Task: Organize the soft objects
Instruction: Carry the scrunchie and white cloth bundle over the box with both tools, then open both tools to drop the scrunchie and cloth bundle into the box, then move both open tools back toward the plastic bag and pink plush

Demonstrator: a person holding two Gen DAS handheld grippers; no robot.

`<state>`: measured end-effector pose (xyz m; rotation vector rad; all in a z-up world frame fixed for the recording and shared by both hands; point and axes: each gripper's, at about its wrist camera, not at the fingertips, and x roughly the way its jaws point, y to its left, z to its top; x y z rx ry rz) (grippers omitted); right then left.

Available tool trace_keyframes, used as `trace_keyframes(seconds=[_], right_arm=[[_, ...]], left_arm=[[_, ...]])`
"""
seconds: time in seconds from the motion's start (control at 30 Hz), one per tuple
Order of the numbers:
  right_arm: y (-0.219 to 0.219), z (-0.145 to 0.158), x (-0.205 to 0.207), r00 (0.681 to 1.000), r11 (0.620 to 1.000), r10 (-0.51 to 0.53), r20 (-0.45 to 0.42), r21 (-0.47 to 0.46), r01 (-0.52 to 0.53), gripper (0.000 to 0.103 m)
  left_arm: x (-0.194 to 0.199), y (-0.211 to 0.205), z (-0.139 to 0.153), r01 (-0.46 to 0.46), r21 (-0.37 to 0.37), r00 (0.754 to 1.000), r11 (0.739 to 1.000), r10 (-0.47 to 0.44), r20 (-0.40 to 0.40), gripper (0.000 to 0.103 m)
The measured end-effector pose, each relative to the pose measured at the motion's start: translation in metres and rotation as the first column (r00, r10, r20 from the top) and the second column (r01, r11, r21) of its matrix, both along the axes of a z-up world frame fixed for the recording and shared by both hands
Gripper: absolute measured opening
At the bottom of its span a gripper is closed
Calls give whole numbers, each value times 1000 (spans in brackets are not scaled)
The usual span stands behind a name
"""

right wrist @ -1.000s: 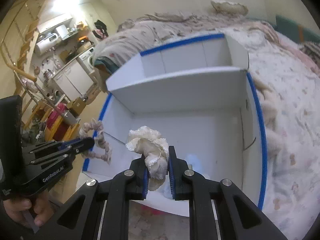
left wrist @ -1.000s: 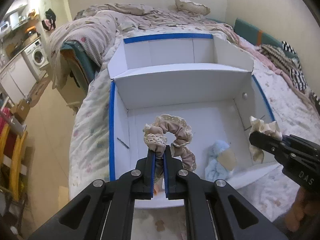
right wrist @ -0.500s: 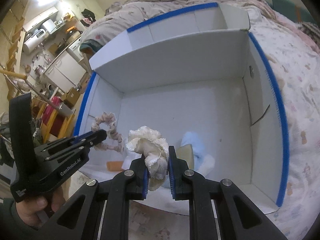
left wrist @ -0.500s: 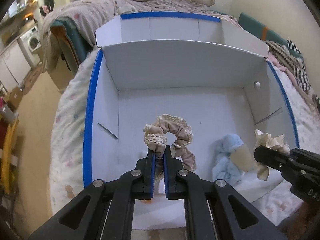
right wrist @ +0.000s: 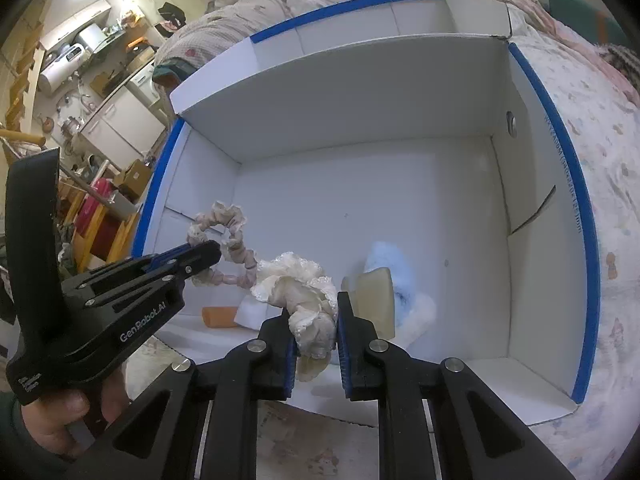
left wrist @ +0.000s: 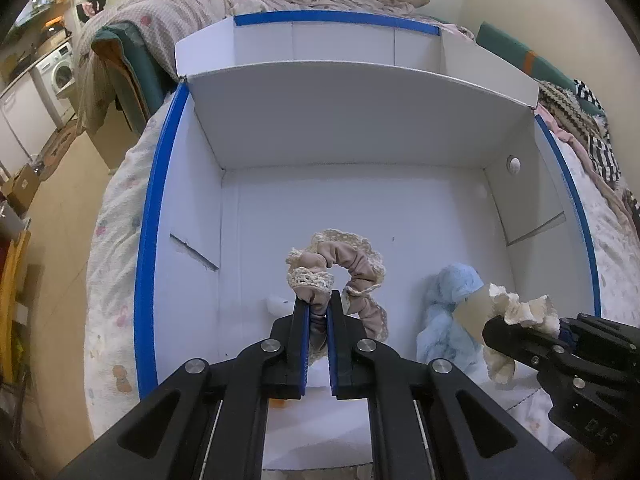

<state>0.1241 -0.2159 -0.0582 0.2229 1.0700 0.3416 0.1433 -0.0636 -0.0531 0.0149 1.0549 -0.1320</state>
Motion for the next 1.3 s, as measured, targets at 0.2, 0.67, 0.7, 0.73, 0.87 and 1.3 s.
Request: trace_keyframes(seconds=[0.2, 0.67, 0.7, 0.73, 0.87, 1.3], right_arm=[[4, -1, 3, 1000, 1000, -1, -3, 9, 1, 20], [-16, 4, 5, 996, 990, -92, 8, 111, 91, 78], [-16, 3, 6, 995, 989, -98, 5, 112, 97, 79], [-16, 3, 6, 995, 988, -103, 3, 113, 102, 80], [-19, 3, 7, 992, 986, -124, 4, 112, 123, 82], [-29, 19, -2, 975, 978, -197, 104, 90, 189, 103]], left_arm=[[-2, -2, 0, 13, -9, 1000, 1000, -13, 2, 7], [-8, -11, 8, 25, 31, 999, 999, -26, 40, 46], [-8, -10, 10, 21, 32, 999, 999, -23, 50, 56], [-9, -10, 11, 18, 31, 998, 999, -20, 61, 58], [-11, -10, 17, 26, 25, 996, 999, -28, 85, 62], [-13, -4, 27, -3, 31, 994, 1000, 0, 110, 64]])
